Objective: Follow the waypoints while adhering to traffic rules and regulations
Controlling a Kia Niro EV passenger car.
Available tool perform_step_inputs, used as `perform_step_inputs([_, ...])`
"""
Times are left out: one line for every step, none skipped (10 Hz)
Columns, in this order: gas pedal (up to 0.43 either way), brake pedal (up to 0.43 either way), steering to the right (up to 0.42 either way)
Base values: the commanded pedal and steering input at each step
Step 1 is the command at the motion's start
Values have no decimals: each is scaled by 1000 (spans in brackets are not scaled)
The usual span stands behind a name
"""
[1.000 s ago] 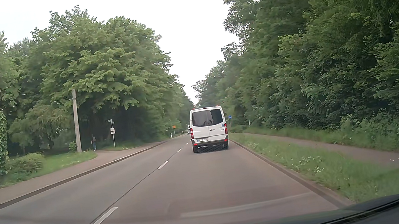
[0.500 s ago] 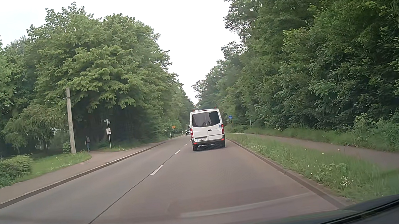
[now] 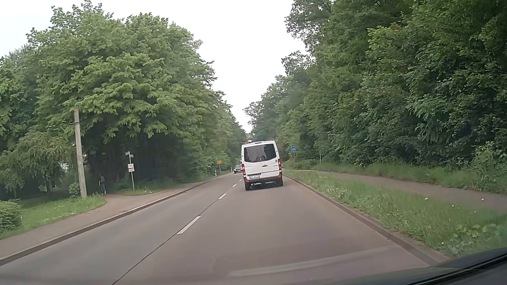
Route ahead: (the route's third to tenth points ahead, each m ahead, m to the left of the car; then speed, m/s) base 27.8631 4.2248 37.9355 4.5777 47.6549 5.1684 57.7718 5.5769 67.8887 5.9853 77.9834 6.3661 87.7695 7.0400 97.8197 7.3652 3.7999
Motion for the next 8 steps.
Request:
perform_step_inputs([220,0,1])
perform_step_inputs([220,0,1])
perform_step_inputs([220,0,1])
perform_step_inputs([220,0,1])
perform_step_inputs([220,0,1])
perform_step_inputs([220,0,1])
perform_step_inputs([220,0,1])
perform_step_inputs([220,0,1])
